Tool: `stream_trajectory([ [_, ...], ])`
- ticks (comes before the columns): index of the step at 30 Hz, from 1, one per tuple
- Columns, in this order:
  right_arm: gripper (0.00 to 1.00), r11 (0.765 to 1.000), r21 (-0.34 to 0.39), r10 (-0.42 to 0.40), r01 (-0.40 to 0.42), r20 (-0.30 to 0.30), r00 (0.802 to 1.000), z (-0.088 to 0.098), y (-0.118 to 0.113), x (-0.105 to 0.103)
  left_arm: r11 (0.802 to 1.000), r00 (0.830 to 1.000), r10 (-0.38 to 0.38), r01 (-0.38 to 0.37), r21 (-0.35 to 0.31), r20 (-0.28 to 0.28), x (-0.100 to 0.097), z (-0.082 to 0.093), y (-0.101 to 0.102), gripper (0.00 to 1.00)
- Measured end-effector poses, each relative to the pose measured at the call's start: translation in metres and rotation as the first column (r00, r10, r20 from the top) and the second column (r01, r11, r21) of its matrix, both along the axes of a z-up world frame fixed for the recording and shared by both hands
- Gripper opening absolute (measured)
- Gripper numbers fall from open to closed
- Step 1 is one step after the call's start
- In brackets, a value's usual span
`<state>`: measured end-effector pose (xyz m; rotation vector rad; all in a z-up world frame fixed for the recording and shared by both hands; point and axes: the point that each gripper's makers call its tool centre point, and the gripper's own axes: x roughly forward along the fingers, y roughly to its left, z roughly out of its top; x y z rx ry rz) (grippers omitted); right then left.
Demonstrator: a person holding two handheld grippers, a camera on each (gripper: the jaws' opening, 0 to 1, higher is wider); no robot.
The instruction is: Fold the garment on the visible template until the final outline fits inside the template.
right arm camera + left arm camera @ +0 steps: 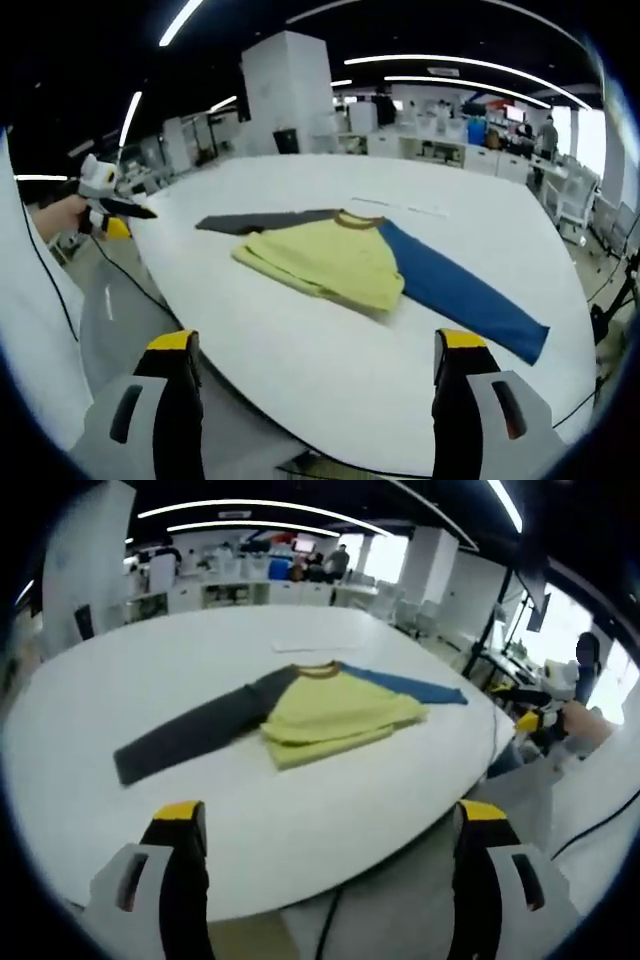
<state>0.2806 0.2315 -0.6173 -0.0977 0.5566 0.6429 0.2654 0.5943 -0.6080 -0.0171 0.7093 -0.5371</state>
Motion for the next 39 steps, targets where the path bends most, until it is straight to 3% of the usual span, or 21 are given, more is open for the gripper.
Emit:
stream_trajectory([
  [22, 0.91, 0.999, -0.009, -0.049, 0.049, -0.021, 0.999, -0.014, 0.001, 0.001, 1.0, 0.998, -0.019, 0.019, -0.007, -0.054, -0.007, -0.017, -0.005, 0.99],
  [31, 0.83, 0.994, -0.01, -0.111, 0.11, -0.004, 0.994, -0.02, -0.009, 0.016, 1.0, 0.997, -0.023, 0.023, -0.002, -0.072, -0.003, -0.021, -0.006, 0.97],
  [39, 0.8, 0.995, -0.046, -0.087, 0.087, 0.001, 0.996, -0.029, -0.004, 0.036, 1.0, 0.997, -0.016, 0.016, -0.003, -0.078, 0.012, -0.026, -0.008, 0.95],
])
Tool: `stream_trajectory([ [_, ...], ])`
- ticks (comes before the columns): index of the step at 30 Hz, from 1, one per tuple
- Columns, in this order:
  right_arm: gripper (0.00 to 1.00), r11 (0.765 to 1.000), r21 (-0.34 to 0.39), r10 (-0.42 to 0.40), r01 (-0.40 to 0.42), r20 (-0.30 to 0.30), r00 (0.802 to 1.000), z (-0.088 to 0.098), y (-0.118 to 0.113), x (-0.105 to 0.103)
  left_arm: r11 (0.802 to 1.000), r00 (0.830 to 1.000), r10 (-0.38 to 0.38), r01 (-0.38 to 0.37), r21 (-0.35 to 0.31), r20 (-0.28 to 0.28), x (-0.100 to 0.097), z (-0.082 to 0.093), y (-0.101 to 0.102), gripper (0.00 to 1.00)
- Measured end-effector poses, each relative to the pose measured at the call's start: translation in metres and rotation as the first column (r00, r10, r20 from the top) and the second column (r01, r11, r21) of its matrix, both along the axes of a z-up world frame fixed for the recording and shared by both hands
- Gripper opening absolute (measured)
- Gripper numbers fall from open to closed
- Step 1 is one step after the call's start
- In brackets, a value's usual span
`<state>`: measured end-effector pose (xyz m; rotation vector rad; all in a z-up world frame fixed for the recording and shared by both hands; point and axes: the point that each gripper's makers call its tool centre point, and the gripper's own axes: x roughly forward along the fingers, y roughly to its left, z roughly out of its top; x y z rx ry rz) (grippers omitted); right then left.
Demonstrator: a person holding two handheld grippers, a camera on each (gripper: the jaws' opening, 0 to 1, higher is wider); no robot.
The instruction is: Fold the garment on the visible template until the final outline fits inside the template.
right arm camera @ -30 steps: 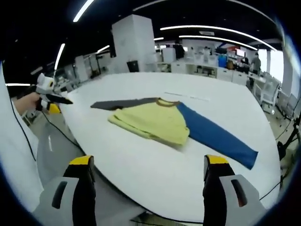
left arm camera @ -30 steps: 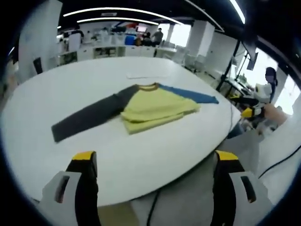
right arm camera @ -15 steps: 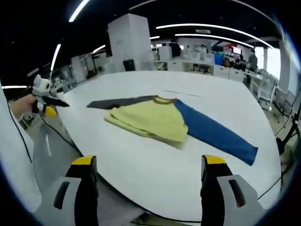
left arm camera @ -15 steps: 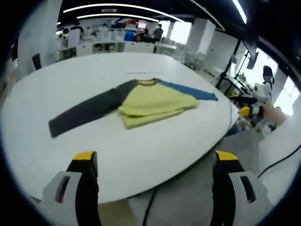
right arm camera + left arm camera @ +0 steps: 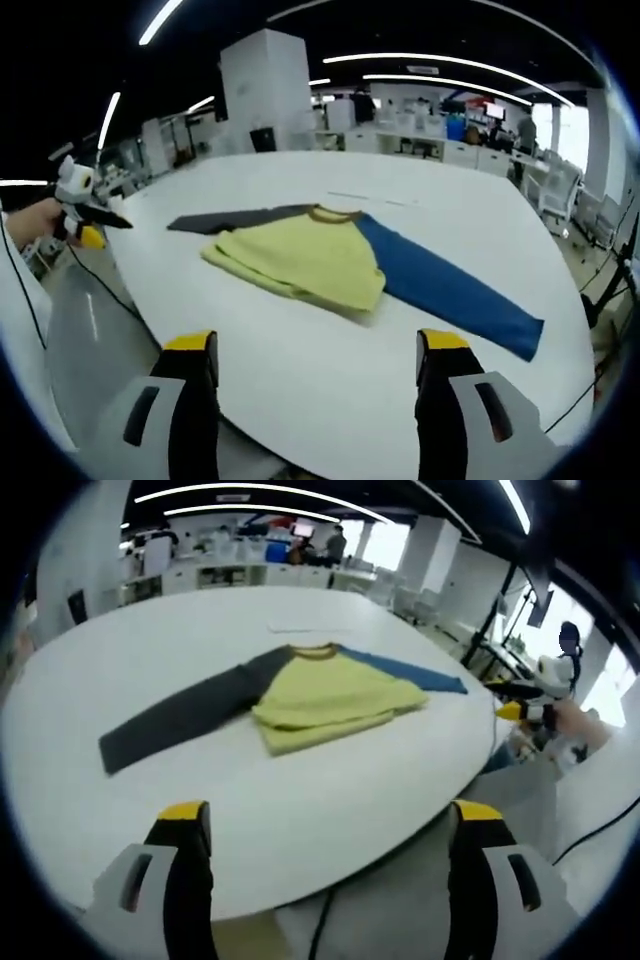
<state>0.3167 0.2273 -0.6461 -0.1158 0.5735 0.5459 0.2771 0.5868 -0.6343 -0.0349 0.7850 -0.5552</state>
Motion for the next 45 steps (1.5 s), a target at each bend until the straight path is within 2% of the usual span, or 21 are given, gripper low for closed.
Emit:
stream_trajectory([
  [7, 0.74, 1.0, 0.009, -0.002, 0.002, -0.011, 1.0, -0.013, 0.002, 0.016, 1.0, 1.0, -0.002, 0.002, 0.011, -0.006, 0.011, -0.009, -0.002, 0.9],
  [12, 0.7, 1.0, -0.001, 0.006, -0.006, -0.038, 0.999, -0.028, 0.005, 0.026, 0.999, 1.0, 0.01, -0.011, 0.032, 0.009, 0.023, -0.021, 0.002, 0.8],
  [23, 0.63, 1.0, -0.008, -0.009, 0.009, -0.055, 0.998, -0.046, 0.002, 0.049, 0.998, 1.0, 0.015, -0.016, 0.06, 0.003, 0.047, -0.04, 0.005, 0.74],
  [33, 0.54, 0.999, -0.03, -0.027, 0.025, -0.077, 0.997, -0.072, -0.007, 0.067, 0.997, 1.0, 0.016, -0.016, 0.073, 0.0, 0.074, -0.062, -0.003, 0.67],
  [35, 0.53, 0.999, -0.035, -0.029, 0.026, -0.08, 0.996, -0.074, -0.008, 0.071, 0.995, 0.999, 0.02, -0.023, 0.093, 0.031, 0.082, -0.063, -0.003, 0.61],
  [37, 0.52, 0.999, -0.038, -0.036, 0.033, -0.082, 0.996, -0.077, -0.01, 0.075, 0.994, 0.999, 0.024, -0.028, 0.101, 0.039, 0.088, -0.066, -0.002, 0.57],
  [45, 0.47, 0.998, -0.048, -0.048, 0.044, -0.093, 0.994, -0.088, -0.013, 0.087, 0.99, 0.997, 0.045, -0.054, 0.129, 0.066, 0.112, -0.083, 0.0, 0.49],
])
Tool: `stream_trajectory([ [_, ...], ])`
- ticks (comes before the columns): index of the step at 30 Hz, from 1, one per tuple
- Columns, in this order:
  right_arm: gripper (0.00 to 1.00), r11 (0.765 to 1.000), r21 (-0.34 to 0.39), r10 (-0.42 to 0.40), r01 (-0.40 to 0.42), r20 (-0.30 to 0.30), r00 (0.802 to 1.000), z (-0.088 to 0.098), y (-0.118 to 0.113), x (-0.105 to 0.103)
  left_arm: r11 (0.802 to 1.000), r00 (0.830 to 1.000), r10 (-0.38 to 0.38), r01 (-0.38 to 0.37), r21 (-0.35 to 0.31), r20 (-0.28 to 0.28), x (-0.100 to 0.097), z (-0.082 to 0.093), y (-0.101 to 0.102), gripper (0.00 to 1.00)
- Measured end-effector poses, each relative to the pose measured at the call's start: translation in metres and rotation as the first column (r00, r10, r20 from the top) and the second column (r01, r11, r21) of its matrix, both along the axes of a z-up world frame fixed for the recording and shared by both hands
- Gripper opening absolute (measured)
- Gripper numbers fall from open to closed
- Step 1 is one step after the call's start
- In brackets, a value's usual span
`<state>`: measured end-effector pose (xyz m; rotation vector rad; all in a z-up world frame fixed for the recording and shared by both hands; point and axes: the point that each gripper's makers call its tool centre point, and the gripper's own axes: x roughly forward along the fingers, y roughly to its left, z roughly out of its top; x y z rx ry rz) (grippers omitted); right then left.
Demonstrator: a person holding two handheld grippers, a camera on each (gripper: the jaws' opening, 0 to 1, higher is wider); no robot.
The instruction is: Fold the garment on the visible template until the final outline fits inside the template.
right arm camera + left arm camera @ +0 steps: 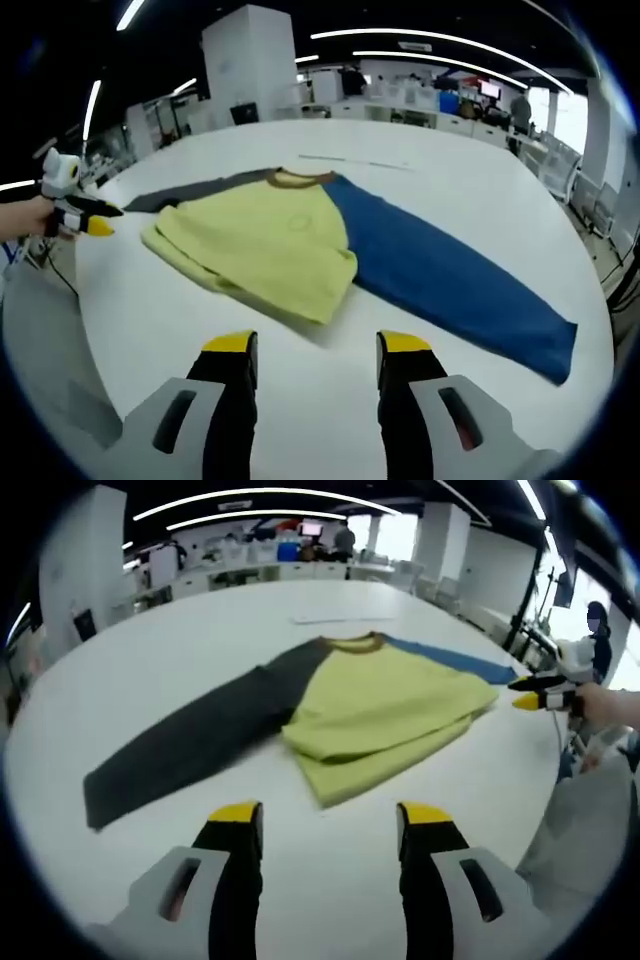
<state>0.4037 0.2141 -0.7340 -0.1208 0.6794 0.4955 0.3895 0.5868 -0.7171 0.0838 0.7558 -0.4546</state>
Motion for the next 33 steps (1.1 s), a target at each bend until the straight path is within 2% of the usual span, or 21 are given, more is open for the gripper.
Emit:
stream_trajectory([
  [7, 0.44, 1.0, -0.007, -0.008, 0.008, -0.012, 1.0, -0.009, -0.001, 0.005, 1.0, 1.0, 0.009, -0.009, 0.02, 0.003, 0.017, -0.017, -0.001, 0.46],
  [20, 0.34, 0.999, -0.012, -0.031, 0.031, -0.002, 1.0, -0.014, -0.002, 0.015, 0.999, 0.999, 0.019, -0.02, 0.026, 0.034, 0.041, -0.02, -0.005, 0.39],
  [23, 0.32, 0.999, -0.015, -0.033, 0.033, 0.0, 0.999, -0.015, -0.002, 0.018, 0.999, 0.999, 0.015, -0.017, 0.051, 0.041, 0.045, -0.022, -0.005, 0.35],
  [33, 0.18, 0.999, -0.033, -0.022, 0.023, 0.021, 1.0, -0.013, -0.002, 0.023, 0.998, 0.999, 0.0, -0.003, 0.057, 0.054, 0.054, -0.024, -0.013, 0.28],
])
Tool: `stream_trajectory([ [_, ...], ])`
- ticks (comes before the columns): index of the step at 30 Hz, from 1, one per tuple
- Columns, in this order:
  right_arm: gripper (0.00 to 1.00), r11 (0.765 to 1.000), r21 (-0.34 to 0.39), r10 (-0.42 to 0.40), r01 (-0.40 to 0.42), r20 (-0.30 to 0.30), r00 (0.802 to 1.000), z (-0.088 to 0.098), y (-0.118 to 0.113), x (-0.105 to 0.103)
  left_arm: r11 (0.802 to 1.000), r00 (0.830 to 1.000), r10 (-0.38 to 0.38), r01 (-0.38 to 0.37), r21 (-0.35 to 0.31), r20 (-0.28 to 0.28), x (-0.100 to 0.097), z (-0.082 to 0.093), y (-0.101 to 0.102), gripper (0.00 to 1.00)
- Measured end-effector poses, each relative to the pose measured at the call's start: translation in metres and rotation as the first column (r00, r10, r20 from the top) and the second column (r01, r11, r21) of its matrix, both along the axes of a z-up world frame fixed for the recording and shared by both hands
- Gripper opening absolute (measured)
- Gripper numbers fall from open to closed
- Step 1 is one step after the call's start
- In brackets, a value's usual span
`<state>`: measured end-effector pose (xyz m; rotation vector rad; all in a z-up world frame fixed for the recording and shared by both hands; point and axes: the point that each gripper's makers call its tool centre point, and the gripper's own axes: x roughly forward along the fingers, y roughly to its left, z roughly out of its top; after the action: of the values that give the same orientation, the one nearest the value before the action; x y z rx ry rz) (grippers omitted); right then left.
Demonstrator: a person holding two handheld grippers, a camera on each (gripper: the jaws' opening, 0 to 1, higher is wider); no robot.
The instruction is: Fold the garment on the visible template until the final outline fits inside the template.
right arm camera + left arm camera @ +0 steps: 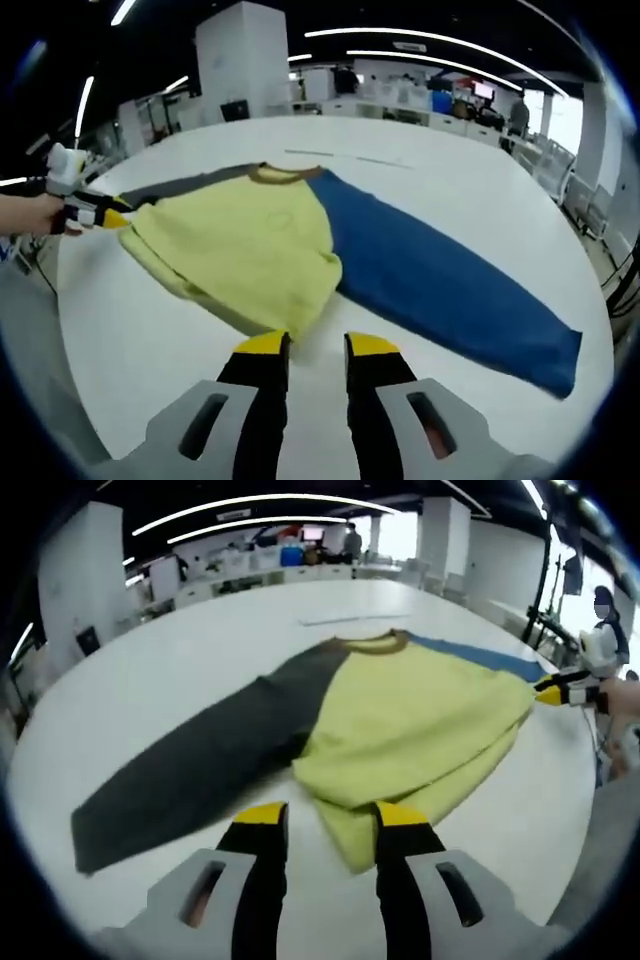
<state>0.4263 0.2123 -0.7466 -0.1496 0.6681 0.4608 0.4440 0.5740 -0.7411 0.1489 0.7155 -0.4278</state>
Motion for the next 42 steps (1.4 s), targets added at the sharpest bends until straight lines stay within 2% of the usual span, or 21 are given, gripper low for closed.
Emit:
stream_trajectory([
  [7, 0.16, 0.999, -0.014, 0.038, -0.038, -0.005, 0.999, -0.0009, 0.0038, -0.0029, 1.0, 1.0, -0.017, 0.016, 0.006, 0.007, 0.0032, 0.0007, -0.0021, 0.27],
  [10, 0.15, 0.997, -0.042, 0.063, -0.064, -0.008, 0.998, -0.002, 0.0045, -0.0054, 1.0, 1.0, -0.019, 0.019, 0.01, 0.007, 0.0035, 0.0006, -0.0015, 0.27],
  [20, 0.07, 0.997, -0.051, 0.063, -0.063, 0.003, 0.998, -0.0015, 0.0052, -0.0007, 0.999, 1.0, -0.025, 0.025, 0.019, 0.009, 0.0082, -0.0024, -0.0013, 0.21],
  [30, 0.11, 0.995, -0.063, 0.083, -0.083, -0.004, 0.997, -0.0019, 0.0063, -0.0054, 0.999, 0.999, -0.04, 0.04, 0.025, 0.002, 0.0081, -0.0055, -0.0011, 0.22],
  [42, 0.1, 0.994, -0.076, 0.081, -0.081, -0.004, 0.997, -0.0035, 0.004, -0.0008, 0.999, 0.999, -0.04, 0.04, 0.024, 0.0, 0.0082, -0.0074, -0.0015, 0.23],
])
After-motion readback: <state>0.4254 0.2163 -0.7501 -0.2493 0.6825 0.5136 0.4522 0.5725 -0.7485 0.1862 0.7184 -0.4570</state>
